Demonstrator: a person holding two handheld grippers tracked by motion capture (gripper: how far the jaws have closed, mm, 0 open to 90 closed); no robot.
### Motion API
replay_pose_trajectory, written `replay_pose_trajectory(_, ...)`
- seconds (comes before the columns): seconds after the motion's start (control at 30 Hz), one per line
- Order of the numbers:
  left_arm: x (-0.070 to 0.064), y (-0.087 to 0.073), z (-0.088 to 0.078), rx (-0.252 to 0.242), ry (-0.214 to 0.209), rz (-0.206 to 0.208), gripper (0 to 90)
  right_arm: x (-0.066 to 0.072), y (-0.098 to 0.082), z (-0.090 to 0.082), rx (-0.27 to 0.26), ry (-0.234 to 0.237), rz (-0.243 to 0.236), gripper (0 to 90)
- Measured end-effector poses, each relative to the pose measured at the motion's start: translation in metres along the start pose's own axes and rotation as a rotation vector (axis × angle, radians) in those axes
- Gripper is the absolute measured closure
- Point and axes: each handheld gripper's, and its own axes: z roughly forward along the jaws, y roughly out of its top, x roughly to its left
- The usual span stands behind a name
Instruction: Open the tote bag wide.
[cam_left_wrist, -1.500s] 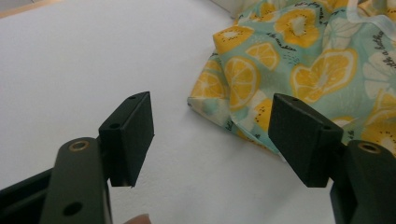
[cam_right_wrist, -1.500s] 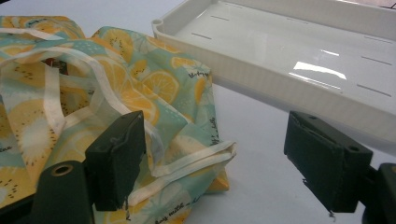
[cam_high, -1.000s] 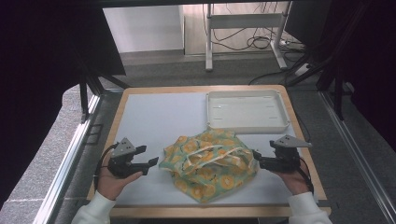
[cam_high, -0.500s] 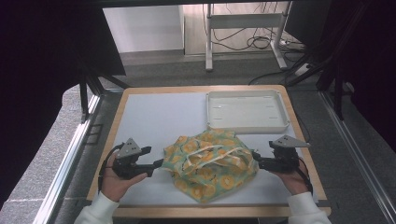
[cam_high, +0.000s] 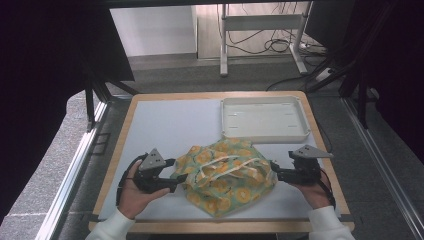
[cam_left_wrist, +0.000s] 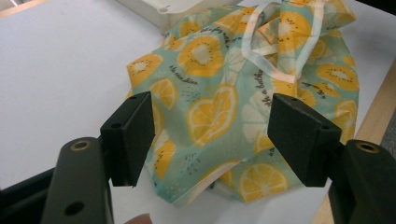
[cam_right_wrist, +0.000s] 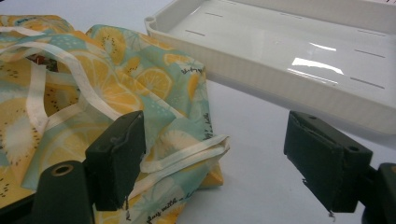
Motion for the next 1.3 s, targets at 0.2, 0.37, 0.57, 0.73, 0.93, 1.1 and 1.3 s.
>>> replay_pose_trajectory(0.2, -0.007, 0.002, 0.006, 0.015, -0.015, 0.019, 32.1, 0.000, 0.000, 0.000, 0.001, -0.003, 0.001, 21.0)
replay_pose_trajectory(0.37, -0.010, 0.004, 0.010, 0.020, -0.024, 0.021, 32.2, 0.000, 0.000, 0.001, 0.006, -0.003, -0.005, 21.0)
replay_pose_trajectory(0.57, -0.020, 0.008, 0.020, 0.036, -0.046, 0.044, 32.1, 0.001, 0.000, 0.001, 0.007, -0.002, -0.006, 21.0)
replay_pose_trajectory(0.73, -0.024, 0.009, 0.027, 0.052, -0.048, 0.049, 32.1, 0.001, 0.000, 0.001, 0.007, -0.002, -0.007, 21.0)
replay_pose_trajectory(0.93, -0.026, 0.012, 0.037, 0.088, -0.032, 0.048, 36.8, 0.001, -0.001, 0.002, 0.012, -0.005, -0.011, 21.0)
replay_pose_trajectory(1.1, -0.025, 0.011, 0.044, 0.108, -0.029, 0.051, 53.4, 0.000, -0.001, 0.002, 0.011, -0.006, -0.010, 21.0)
replay_pose_trajectory(1.3, -0.020, 0.009, 0.045, 0.106, -0.071, 0.036, 79.8, 0.000, 0.000, 0.001, 0.005, -0.013, -0.014, 21.0)
